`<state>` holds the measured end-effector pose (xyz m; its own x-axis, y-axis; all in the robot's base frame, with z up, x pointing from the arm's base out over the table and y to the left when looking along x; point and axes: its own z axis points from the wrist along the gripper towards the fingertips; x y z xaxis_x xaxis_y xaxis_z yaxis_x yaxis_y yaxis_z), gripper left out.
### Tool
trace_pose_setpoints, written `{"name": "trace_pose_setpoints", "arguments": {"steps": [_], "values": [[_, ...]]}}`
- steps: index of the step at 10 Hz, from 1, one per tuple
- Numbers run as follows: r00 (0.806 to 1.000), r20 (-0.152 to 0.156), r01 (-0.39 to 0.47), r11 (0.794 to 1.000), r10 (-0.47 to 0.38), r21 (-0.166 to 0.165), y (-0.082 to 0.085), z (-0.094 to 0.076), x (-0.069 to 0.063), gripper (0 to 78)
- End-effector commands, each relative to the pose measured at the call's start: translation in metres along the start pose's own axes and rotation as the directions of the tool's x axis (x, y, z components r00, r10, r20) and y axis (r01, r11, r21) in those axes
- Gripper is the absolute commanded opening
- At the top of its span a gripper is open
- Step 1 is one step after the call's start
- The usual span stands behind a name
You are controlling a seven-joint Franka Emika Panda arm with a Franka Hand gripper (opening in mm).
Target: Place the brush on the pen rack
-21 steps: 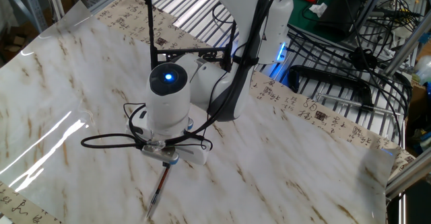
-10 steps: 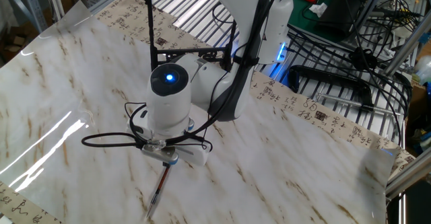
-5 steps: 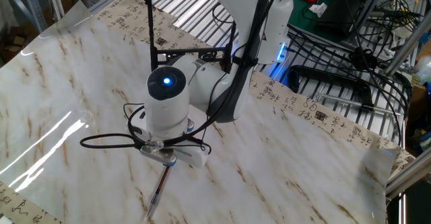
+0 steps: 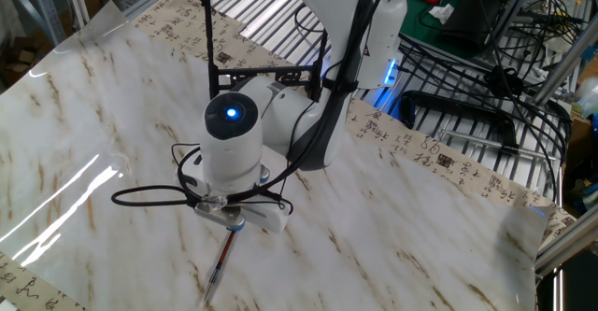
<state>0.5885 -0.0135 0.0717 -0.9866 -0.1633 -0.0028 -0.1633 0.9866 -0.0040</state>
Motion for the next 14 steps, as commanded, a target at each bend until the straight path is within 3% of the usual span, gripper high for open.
{"name": "trace_pose_setpoints", "arguments": {"steps": [1, 7, 14], "values": [[0.999, -0.002, 0.041, 0.999, -0.041, 0.005, -0.0004, -0.0006, -0.0012, 0.0], [0.997, -0.008, 0.07, 0.998, -0.07, 0.004, 0.0007, 0.0057, 0.0003, 0.0], [0.998, 0.015, 0.061, 0.998, -0.061, 0.007, 0.0008, 0.0059, 0.0006, 0.0]]}}
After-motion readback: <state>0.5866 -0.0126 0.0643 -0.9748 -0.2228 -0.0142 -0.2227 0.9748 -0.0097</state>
